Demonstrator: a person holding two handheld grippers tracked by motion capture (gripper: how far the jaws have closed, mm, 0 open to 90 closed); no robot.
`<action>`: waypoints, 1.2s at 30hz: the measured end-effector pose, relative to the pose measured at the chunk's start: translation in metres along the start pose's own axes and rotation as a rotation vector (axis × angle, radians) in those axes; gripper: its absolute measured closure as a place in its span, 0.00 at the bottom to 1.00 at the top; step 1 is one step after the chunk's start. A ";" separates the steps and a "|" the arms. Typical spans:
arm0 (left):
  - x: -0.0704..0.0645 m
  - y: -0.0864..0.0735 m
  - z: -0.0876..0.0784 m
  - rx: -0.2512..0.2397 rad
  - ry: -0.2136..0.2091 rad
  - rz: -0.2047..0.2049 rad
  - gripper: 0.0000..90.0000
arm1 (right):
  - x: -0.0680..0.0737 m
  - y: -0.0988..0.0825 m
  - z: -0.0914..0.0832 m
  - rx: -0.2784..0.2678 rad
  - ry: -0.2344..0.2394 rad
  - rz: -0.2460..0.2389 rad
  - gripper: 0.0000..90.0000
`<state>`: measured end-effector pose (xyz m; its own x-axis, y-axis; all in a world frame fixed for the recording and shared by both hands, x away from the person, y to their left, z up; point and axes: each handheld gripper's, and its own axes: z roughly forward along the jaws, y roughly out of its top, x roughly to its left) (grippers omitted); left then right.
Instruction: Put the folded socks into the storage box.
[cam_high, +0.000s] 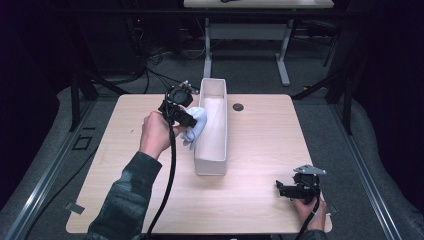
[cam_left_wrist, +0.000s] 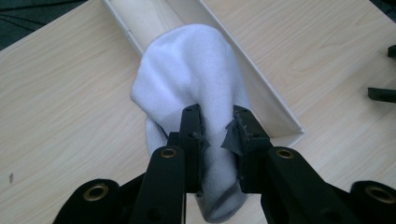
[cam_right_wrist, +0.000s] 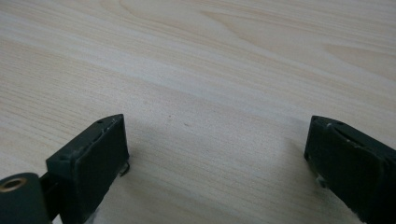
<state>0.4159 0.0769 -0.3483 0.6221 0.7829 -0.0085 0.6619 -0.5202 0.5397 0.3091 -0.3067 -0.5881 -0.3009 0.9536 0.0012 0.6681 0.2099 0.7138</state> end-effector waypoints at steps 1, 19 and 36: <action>-0.001 0.001 0.002 0.002 -0.004 0.000 0.84 | 0.000 0.000 0.000 0.000 0.001 0.001 0.06; -0.015 0.009 0.042 0.009 -0.063 -0.022 0.84 | 0.000 0.000 0.000 -0.001 0.000 0.001 0.06; -0.020 -0.007 0.087 0.050 -0.101 -0.069 0.83 | 0.000 0.000 0.000 -0.001 0.000 0.002 0.06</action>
<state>0.4356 0.0354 -0.4245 0.6112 0.7807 -0.1301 0.7234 -0.4843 0.4922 0.3089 -0.3065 -0.5880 -0.2993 0.9542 0.0030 0.6679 0.2072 0.7148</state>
